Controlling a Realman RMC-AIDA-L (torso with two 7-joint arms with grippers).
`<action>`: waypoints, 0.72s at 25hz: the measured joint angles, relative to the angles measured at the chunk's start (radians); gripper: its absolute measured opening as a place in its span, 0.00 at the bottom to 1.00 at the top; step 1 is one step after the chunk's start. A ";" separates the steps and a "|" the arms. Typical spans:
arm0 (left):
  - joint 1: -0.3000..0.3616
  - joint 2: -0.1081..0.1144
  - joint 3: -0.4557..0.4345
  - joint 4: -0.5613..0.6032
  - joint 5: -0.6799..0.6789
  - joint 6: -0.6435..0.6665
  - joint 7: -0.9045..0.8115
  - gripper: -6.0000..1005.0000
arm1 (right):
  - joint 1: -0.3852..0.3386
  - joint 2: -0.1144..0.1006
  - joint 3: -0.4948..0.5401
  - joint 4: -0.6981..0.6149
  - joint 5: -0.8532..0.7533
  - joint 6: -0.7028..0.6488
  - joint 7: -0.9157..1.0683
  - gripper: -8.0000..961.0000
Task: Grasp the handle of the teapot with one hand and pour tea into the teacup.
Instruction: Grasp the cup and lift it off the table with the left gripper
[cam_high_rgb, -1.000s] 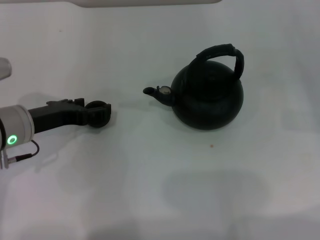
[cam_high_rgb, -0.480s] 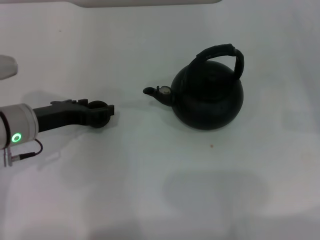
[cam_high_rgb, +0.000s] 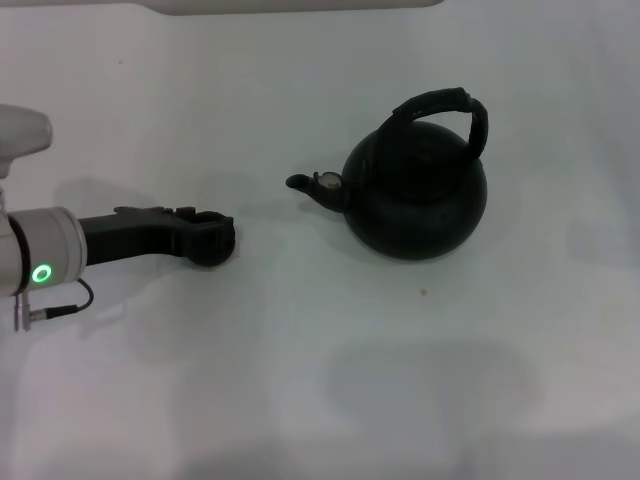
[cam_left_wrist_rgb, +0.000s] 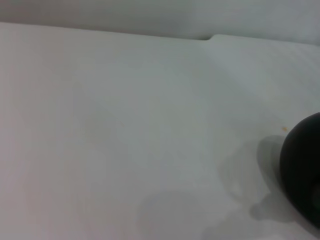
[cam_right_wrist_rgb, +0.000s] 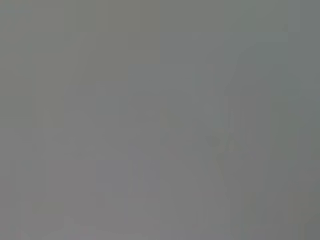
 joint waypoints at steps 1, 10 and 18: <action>0.000 0.000 0.000 0.000 0.000 0.000 0.000 0.74 | 0.000 0.000 0.000 0.000 0.000 0.000 0.000 0.89; -0.005 0.000 -0.015 0.004 0.000 0.002 0.002 0.39 | 0.005 -0.003 0.001 0.000 0.007 0.007 -0.012 0.89; -0.008 0.000 -0.040 0.017 -0.002 0.010 0.021 0.31 | 0.007 -0.008 0.002 0.000 0.008 0.019 -0.013 0.89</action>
